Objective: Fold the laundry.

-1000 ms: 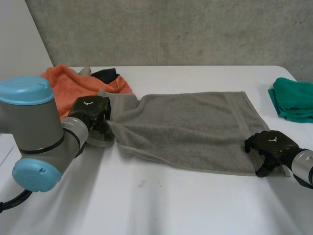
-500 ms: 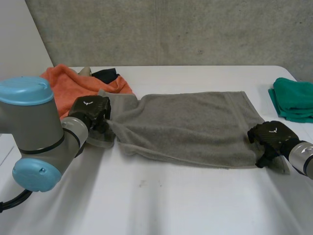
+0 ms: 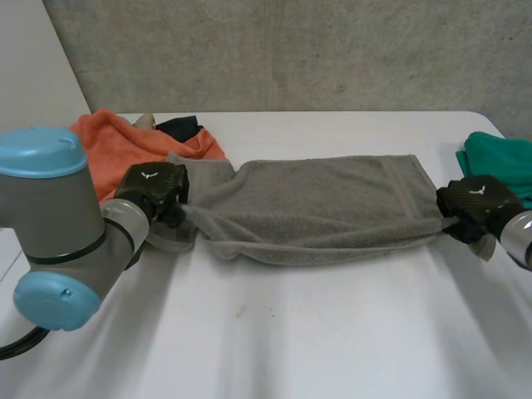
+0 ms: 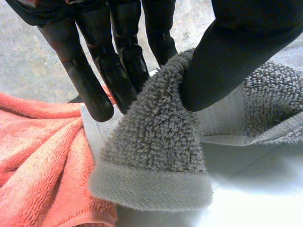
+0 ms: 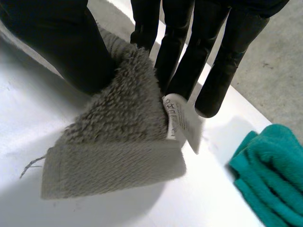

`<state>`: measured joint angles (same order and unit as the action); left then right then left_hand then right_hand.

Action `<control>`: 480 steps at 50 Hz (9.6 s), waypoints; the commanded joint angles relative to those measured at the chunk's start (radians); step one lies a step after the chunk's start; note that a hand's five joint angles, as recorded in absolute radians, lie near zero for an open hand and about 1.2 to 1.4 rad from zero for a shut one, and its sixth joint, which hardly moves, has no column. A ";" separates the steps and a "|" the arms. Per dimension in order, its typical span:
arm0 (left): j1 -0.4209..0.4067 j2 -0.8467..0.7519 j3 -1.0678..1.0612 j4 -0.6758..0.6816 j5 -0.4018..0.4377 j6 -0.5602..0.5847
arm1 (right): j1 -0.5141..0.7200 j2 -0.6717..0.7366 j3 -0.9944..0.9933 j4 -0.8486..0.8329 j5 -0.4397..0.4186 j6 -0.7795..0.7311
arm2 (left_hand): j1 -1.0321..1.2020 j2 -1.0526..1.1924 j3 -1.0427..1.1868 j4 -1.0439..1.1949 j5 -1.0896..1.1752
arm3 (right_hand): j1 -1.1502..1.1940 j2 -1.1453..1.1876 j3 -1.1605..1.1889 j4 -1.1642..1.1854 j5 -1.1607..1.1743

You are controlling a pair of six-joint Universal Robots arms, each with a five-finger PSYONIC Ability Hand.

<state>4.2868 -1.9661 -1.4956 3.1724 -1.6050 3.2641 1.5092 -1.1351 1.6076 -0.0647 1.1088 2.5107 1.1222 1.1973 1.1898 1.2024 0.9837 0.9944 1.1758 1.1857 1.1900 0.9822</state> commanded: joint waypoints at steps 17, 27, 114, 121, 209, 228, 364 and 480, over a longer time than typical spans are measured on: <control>0.007 -0.012 -0.097 -0.169 0.040 0.329 | -0.008 -0.074 -0.086 0.566 0.164 -0.421 | 0.274 0.199 0.206 0.194 0.238 | 0.402 0.220 0.211 0.206 0.240; 0.007 -0.131 0.498 0.007 0.034 0.321 | 0.132 -0.026 -0.509 0.219 0.238 -0.106 | 0.274 0.199 0.206 0.194 0.238 | 0.402 0.220 0.211 0.206 0.240; -0.016 -0.101 -0.165 0.146 0.023 0.278 | 0.131 0.009 0.067 0.006 0.144 -0.030 | -0.712 -0.787 -0.780 -0.792 -0.748 | 0.402 0.220 0.211 0.206 0.240; -0.033 -0.194 -0.039 0.144 0.017 0.279 | 0.129 0.009 0.071 0.006 0.144 -0.035 | -0.680 -0.755 -0.747 -0.760 -0.716 | 0.402 0.220 0.211 0.206 0.240; 0.011 -0.077 0.568 0.240 0.033 0.479 | 0.218 -0.074 -0.541 -0.211 0.321 -0.139 | 0.274 0.199 0.206 0.194 0.238 | 0.402 0.220 0.211 0.206 0.240; 0.056 0.001 0.114 0.578 0.142 0.307 | 0.212 -0.123 -0.277 -0.307 0.307 -0.010 | 0.274 0.199 0.206 0.194 0.238 | 0.402 0.220 0.211 0.206 0.240; -0.025 -0.070 -0.124 0.449 -0.015 0.447 | -0.024 -0.015 -0.072 0.115 0.158 -0.050 | -0.948 -1.023 -1.015 -1.028 -0.984 | -0.716 -0.897 -0.907 -0.911 -0.878; -0.065 0.156 -0.225 0.348 -0.072 0.209 | 0.834 0.118 -0.044 -0.271 0.161 -0.188 | -0.941 -1.016 -1.009 -1.021 -0.977 | 0.402 0.220 0.211 0.206 0.240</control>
<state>4.1640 -1.8413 -1.6873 3.5198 -1.6367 3.4790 2.1348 -1.1503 1.5909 -0.2996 1.3414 2.4598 0.1946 0.2057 0.2125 0.2049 0.0483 0.9358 1.1515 1.1859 1.1906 0.9785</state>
